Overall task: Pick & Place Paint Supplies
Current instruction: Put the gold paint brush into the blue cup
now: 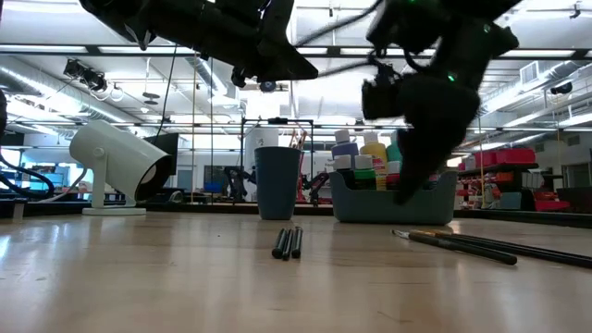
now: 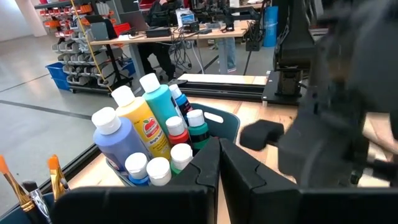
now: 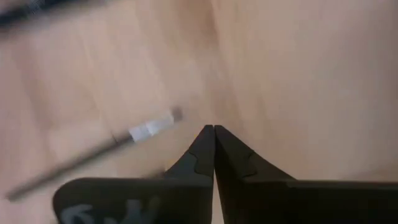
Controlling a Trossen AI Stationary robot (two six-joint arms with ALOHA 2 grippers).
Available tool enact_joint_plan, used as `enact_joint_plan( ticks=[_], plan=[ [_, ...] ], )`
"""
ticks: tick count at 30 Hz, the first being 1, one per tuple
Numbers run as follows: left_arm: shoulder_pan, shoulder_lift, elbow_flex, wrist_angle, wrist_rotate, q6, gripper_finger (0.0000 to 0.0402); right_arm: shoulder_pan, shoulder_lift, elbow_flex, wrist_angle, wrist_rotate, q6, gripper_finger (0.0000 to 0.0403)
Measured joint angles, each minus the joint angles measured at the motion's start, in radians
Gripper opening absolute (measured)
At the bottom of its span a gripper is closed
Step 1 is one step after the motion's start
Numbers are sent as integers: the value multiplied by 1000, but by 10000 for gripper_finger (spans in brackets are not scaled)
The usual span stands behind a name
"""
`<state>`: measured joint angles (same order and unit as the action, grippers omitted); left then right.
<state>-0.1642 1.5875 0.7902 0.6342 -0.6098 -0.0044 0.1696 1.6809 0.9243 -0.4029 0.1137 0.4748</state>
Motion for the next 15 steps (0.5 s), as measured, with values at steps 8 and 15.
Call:
enact_joint_plan(
  ticks=[8, 15],
  plan=[
    [0, 0, 0, 0, 0, 0, 17, -2, -21, 29, 4, 4, -38, 1],
    [0, 0, 0, 0, 0, 5, 17, -3, -27, 29, -85, -69, -147, 29]
  ],
)
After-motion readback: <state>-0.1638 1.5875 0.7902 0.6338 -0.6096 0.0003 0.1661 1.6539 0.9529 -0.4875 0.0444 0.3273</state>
